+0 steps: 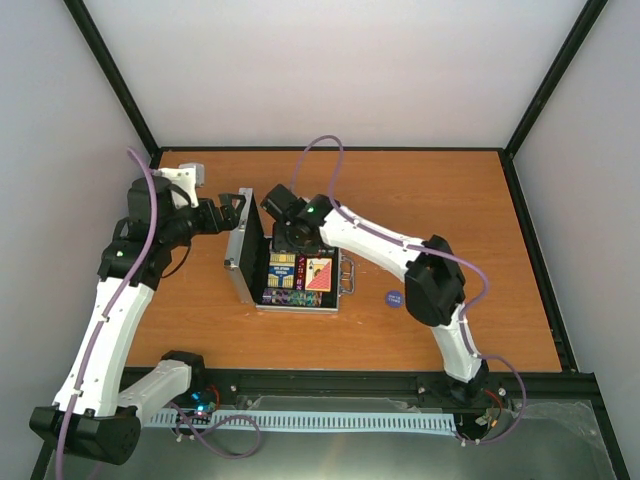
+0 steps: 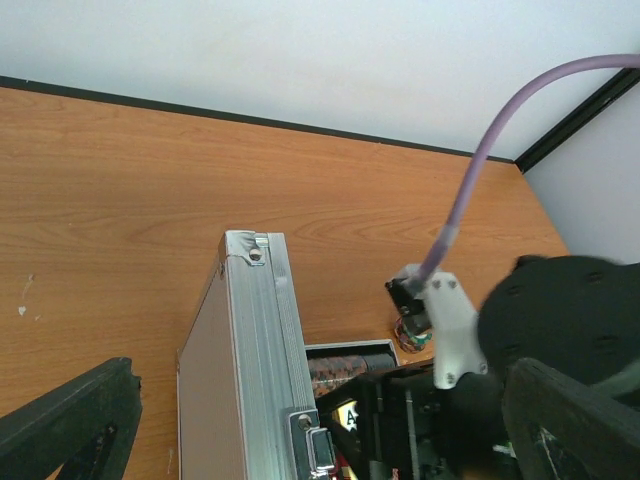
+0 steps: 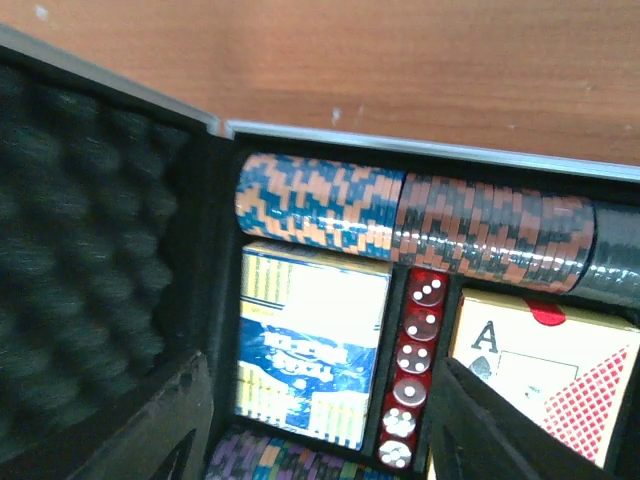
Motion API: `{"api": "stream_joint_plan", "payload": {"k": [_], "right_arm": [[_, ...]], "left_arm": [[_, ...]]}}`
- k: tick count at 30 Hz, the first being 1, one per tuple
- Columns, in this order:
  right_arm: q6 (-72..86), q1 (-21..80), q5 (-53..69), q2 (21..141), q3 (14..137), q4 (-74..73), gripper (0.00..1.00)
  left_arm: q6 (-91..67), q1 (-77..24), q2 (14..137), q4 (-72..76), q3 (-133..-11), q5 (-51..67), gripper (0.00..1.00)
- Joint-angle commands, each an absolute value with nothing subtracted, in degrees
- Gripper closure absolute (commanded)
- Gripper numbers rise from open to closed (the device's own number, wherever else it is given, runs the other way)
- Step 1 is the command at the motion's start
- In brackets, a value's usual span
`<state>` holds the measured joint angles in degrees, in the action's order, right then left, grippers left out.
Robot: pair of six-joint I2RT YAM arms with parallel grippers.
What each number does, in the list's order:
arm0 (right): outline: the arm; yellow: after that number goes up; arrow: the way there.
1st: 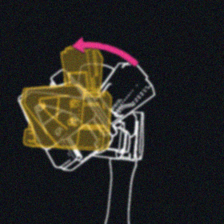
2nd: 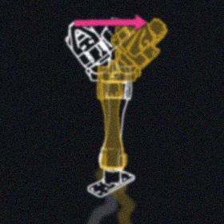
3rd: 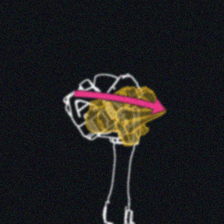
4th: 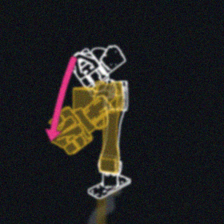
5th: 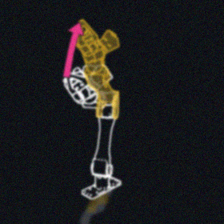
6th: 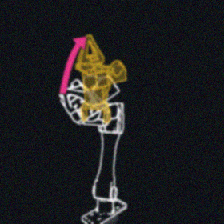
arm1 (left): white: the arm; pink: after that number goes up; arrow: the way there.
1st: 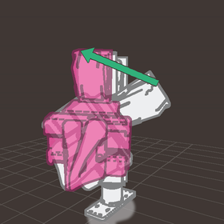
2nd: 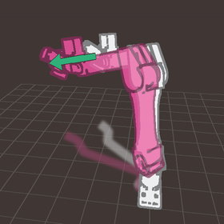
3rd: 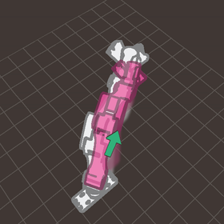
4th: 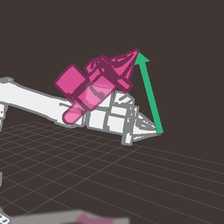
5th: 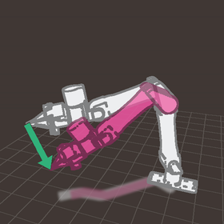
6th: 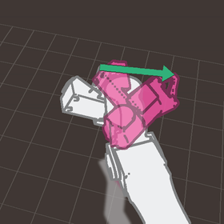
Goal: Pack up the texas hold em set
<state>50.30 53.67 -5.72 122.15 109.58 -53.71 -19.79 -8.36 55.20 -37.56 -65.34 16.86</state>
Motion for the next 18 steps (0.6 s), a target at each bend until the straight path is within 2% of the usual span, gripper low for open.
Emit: {"api": "stream_joint_plan", "payload": {"k": [1, 5, 10, 18], "right_arm": [[43.67, 52.24, -5.41, 118.88, 105.23, -47.36, 0.44], [41.60, 51.13, 0.78, 120.92, 103.50, -42.95, 0.54], [39.64, 50.71, 6.01, 127.40, 109.81, -43.65, 0.67], [37.71, 49.78, 5.75, 133.33, 116.02, -45.74, 0.69]], "left_arm": [[-19.46, -8.17, 54.68, -38.59, -68.27, 16.26, 0.00], [-19.52, -8.17, 54.84, -38.80, -68.35, 16.76, 0.00], [-19.47, -8.17, 55.19, -39.61, -68.80, 16.78, 0.00], [-18.78, -8.17, 55.46, -39.95, -68.86, 16.78, 0.00]]}}
